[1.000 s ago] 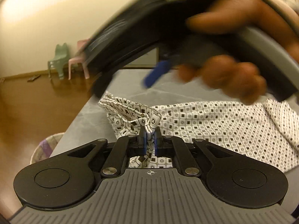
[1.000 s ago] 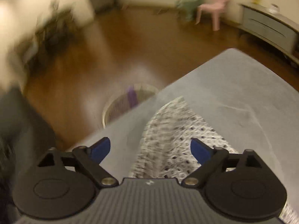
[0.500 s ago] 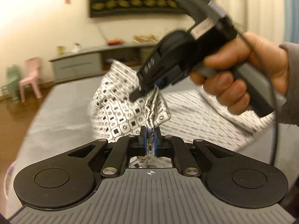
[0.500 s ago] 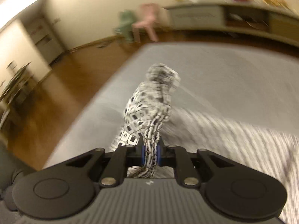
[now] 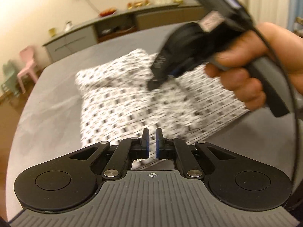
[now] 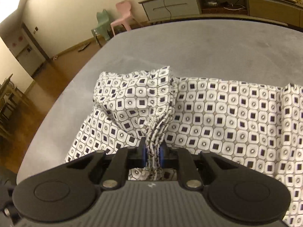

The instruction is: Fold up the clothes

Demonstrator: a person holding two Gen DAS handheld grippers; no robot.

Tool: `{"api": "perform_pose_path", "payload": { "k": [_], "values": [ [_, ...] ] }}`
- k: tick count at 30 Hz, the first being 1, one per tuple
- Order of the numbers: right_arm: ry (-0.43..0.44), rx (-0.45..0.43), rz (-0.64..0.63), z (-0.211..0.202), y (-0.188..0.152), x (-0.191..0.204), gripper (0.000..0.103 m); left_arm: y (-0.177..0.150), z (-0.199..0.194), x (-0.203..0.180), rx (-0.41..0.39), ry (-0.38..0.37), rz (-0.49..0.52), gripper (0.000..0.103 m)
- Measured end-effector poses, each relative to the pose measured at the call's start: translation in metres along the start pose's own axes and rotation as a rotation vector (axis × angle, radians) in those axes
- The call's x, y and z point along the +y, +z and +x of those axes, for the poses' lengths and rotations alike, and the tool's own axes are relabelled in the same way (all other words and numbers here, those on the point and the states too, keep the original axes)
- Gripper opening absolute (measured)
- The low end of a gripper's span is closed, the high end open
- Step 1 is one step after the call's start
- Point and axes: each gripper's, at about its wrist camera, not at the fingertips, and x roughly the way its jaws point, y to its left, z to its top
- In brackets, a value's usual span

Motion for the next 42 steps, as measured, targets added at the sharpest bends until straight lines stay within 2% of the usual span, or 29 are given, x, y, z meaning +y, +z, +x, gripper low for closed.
{"api": "perform_pose_path", "payload": {
  "k": [3,5,8,14,17,22,25,28,30,34,37,39,40,41,42],
  "values": [
    [0.032,-0.002,0.028,-0.006,0.004,0.002,0.012,0.000,-0.002,0.007,-0.016,0.006,-0.027,0.000],
    [0.017,-0.008,0.027,-0.011,0.004,0.007,0.012,0.000,-0.009,0.012,-0.024,0.027,-0.063,0.000],
    [0.025,-0.049,0.048,-0.036,0.005,-0.001,0.012,0.000,-0.016,0.023,-0.026,0.061,-0.126,0.000],
    [0.000,-0.040,0.060,-0.033,0.007,-0.001,0.012,0.000,-0.014,0.047,0.005,0.158,-0.260,0.000],
    [-0.043,-0.132,0.072,-0.051,0.006,0.007,0.012,-0.003,-0.015,0.055,0.020,0.174,-0.303,0.000],
    [-0.152,-0.200,0.121,-0.079,-0.013,0.002,0.011,-0.003,-0.026,0.047,0.013,0.148,-0.293,0.000],
    [-0.180,-0.165,0.168,-0.076,-0.026,-0.014,0.011,-0.002,-0.028,0.037,0.009,0.115,-0.259,0.001],
    [-0.168,-0.159,0.219,-0.070,-0.031,-0.024,0.012,-0.002,-0.028,0.031,0.012,0.089,-0.240,0.003],
    [-0.176,-0.183,0.208,-0.074,-0.030,-0.023,0.012,-0.003,-0.028,0.031,0.011,0.071,-0.238,0.004],
    [-0.251,-0.217,0.149,-0.080,-0.028,-0.021,0.012,-0.006,-0.031,0.040,0.003,0.045,-0.265,0.004],
    [-0.280,-0.160,0.134,-0.072,-0.035,-0.029,0.013,-0.005,-0.031,0.043,0.002,0.011,-0.282,0.004],
    [-0.286,-0.162,0.111,-0.074,-0.034,-0.025,0.015,-0.004,-0.031,0.041,-0.004,-0.001,-0.275,0.004],
    [-0.289,-0.157,0.110,-0.075,-0.032,-0.023,0.021,-0.003,-0.032,0.039,-0.012,-0.001,-0.270,0.005],
    [-0.306,-0.178,0.119,-0.082,-0.031,-0.022,0.031,-0.002,-0.033,0.038,-0.020,-0.002,-0.269,0.004],
    [-0.325,-0.201,0.125,-0.089,-0.030,-0.020,0.036,-0.001,-0.034,0.037,-0.027,-0.005,-0.270,0.005]
  ]
}}
